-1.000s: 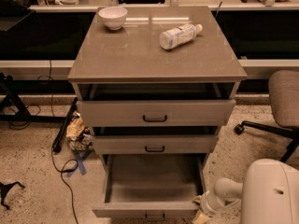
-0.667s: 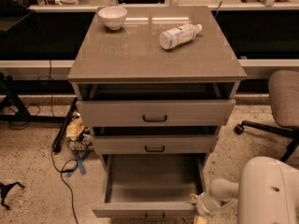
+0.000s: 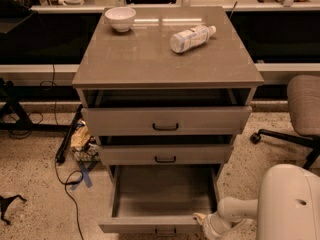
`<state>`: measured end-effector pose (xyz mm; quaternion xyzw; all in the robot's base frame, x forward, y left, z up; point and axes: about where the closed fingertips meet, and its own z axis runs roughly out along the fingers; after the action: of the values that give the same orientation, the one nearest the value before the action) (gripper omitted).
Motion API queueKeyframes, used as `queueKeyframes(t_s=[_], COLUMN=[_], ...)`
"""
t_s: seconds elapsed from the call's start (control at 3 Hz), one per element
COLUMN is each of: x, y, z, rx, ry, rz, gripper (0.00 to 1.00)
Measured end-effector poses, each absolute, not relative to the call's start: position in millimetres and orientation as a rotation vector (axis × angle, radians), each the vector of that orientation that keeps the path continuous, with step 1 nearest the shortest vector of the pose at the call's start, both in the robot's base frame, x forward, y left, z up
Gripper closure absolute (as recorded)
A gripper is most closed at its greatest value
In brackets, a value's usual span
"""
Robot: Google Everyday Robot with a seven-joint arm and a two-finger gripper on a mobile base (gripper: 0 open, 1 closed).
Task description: Open bottom drawer
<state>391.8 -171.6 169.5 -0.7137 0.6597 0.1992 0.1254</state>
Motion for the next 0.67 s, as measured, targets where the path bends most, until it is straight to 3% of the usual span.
queueKeyframes(t_s=[0.67], x=[361.7], y=[-195.9], z=[175.6], rx=[-2.089], ry=[1.878], rz=[0.611], gripper=[0.43])
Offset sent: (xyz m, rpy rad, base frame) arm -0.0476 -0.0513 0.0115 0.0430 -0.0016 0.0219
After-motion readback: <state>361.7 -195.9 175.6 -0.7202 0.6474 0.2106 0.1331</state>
